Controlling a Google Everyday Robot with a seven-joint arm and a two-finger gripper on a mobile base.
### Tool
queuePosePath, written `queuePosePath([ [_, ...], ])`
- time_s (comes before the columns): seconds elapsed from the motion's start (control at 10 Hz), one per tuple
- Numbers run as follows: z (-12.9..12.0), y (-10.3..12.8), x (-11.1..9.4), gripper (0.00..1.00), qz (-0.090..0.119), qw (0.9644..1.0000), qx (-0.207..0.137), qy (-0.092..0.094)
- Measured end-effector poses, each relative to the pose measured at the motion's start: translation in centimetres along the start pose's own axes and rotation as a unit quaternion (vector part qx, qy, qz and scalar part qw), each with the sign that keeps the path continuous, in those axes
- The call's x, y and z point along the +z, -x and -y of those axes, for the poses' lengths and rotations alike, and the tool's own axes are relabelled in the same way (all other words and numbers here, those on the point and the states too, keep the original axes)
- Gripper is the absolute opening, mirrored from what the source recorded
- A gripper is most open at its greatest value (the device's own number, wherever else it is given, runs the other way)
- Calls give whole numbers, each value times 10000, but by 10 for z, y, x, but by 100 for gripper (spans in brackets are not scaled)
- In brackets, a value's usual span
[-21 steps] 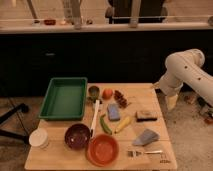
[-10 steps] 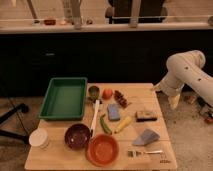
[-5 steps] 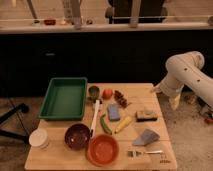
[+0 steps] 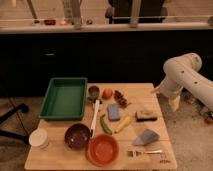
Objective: Wipe tray with eraser
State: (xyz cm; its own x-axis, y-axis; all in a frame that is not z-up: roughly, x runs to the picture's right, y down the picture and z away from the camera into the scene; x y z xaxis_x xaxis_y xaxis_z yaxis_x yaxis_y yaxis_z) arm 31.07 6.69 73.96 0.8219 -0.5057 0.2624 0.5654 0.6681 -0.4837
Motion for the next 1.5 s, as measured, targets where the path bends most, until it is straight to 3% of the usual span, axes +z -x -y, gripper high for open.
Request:
queuePosePath([
  [0.4,-1,2,14,80,-32,9978,665,48],
  [0.6,-7,4,23,80,-24,9931,1170,-109],
  [0.7,-9,4,27,80,-23,9922,1237,-158],
  [1.3,-4,16,62,80,331,9859,1633,-182],
  [1.5,-1,20,68,80,569,9808,1849,-260],
])
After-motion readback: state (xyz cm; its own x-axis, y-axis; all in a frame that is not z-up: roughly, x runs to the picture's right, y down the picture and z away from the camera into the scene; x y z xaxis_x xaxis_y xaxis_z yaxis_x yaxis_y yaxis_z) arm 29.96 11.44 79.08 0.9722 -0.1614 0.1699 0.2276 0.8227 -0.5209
